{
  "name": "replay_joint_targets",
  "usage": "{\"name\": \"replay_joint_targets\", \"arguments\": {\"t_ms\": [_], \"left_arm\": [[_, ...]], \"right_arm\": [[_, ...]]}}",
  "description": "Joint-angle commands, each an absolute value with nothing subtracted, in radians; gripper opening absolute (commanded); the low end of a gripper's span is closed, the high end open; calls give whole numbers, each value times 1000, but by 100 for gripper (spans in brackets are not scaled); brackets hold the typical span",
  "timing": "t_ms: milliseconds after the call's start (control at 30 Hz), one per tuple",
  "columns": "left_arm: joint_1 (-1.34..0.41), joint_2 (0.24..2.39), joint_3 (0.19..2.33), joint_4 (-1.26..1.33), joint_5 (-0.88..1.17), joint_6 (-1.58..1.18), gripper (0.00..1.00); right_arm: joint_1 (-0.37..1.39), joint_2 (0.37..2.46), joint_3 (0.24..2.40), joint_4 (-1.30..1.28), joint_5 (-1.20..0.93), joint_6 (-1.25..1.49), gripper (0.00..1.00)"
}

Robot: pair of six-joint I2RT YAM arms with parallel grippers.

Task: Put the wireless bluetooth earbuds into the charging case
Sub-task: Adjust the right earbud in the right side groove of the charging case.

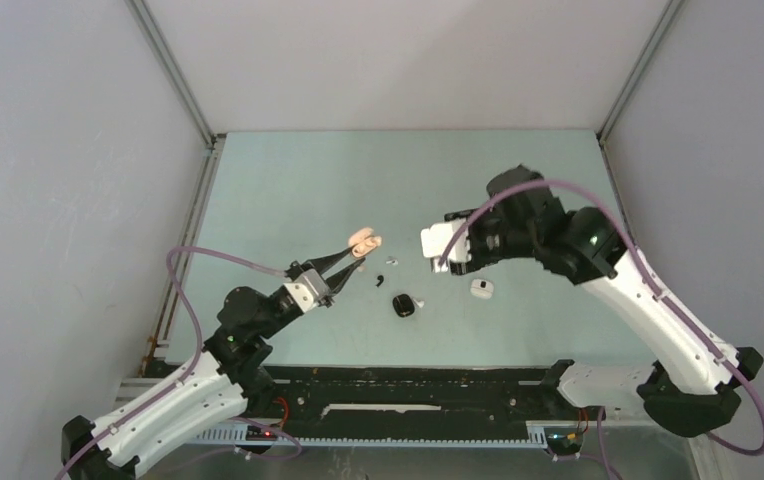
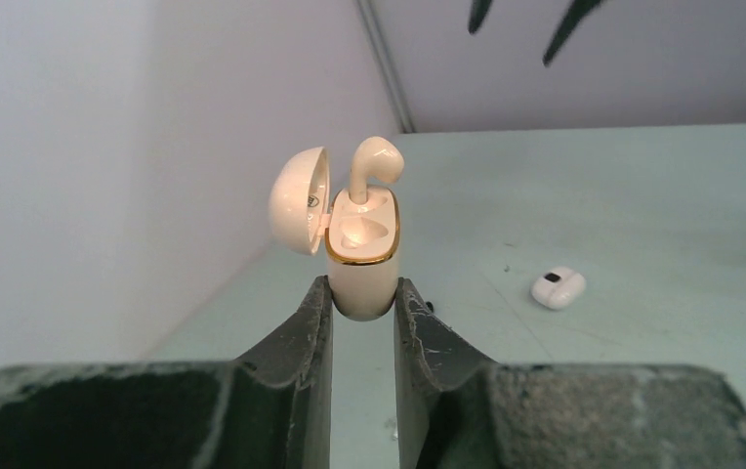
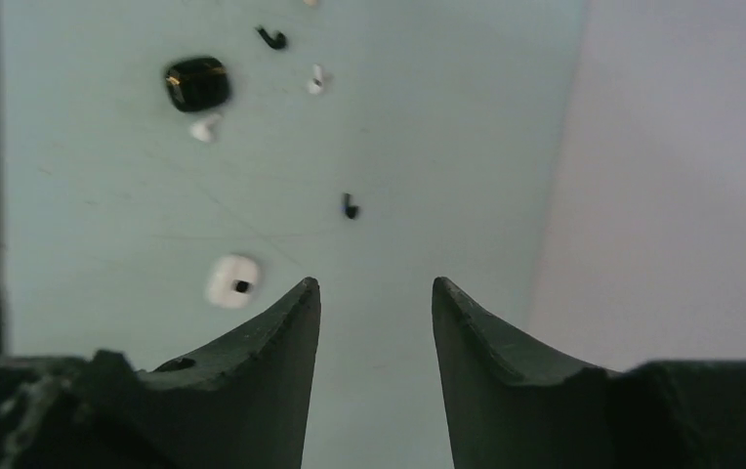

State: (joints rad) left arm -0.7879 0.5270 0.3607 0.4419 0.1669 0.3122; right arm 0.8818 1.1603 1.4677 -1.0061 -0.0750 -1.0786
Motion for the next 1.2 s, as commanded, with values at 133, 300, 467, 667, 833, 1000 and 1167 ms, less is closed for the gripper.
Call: {"name": "replay_joint_targets", "arguments": {"t_ms": [133,300,467,667,833,1000,1167], "left_arm": [[-793,579,419,441,369,248,0],[-793,601,415,458,384,233,0],[-793,613,419,468,399,214,0],[-796,619,423,466,422,202,0],[-799,621,426,464,437,195,0],[-802,622,434,442,443,203,0],[-807,620,436,436,446,202,0]], "right_arm": [[734,1233,1670,-1310,-637,-911,35],[716,1309,1711,-1303,-674,-905,40],[725,1385,1739,-1255,-668,-870,52],[728,1436,1746,-1182,-704,-796,56],[730,1464,1751,-1140,-717,-743,57],[730,1489,1765,-1126,-752,-709,59],[743,1508,1763,-1106,-785,-677,62]]}}
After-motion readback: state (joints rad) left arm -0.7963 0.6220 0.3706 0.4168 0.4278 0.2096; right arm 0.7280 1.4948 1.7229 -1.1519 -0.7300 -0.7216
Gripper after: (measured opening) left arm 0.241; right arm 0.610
